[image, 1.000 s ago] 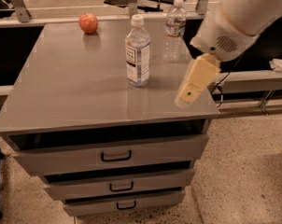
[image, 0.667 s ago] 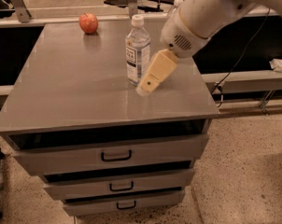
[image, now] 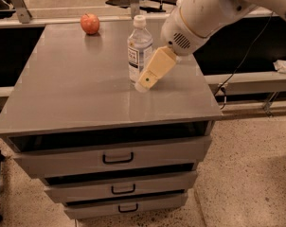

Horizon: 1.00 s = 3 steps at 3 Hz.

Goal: Knock blue plastic bottle over

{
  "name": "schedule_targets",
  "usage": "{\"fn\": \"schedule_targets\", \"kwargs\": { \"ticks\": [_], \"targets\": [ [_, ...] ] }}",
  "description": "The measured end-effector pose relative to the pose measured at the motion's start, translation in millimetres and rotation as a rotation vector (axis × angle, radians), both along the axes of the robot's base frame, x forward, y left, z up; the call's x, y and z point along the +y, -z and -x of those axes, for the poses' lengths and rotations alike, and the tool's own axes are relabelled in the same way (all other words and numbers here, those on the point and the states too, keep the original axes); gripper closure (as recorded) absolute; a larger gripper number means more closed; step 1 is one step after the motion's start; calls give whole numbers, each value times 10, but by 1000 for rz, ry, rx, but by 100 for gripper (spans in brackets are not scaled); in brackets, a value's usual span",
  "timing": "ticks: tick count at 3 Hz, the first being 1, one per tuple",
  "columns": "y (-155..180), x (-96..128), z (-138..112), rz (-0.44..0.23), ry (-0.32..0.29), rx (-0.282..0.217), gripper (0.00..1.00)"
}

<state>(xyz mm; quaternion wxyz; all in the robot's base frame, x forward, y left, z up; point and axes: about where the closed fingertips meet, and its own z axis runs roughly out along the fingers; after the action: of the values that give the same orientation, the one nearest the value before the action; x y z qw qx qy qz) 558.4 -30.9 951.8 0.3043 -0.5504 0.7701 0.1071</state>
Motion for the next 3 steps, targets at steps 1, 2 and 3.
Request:
{"fn": "schedule_targets", "kwargs": {
  "ticks": [1,2,3],
  "targets": [
    [33,-60,6,-68,-6,-1,0],
    [87,-54,-149,-213,-27,-35,0],
    [172,31,-462,-396,-76,-71,0]
  ]
}}
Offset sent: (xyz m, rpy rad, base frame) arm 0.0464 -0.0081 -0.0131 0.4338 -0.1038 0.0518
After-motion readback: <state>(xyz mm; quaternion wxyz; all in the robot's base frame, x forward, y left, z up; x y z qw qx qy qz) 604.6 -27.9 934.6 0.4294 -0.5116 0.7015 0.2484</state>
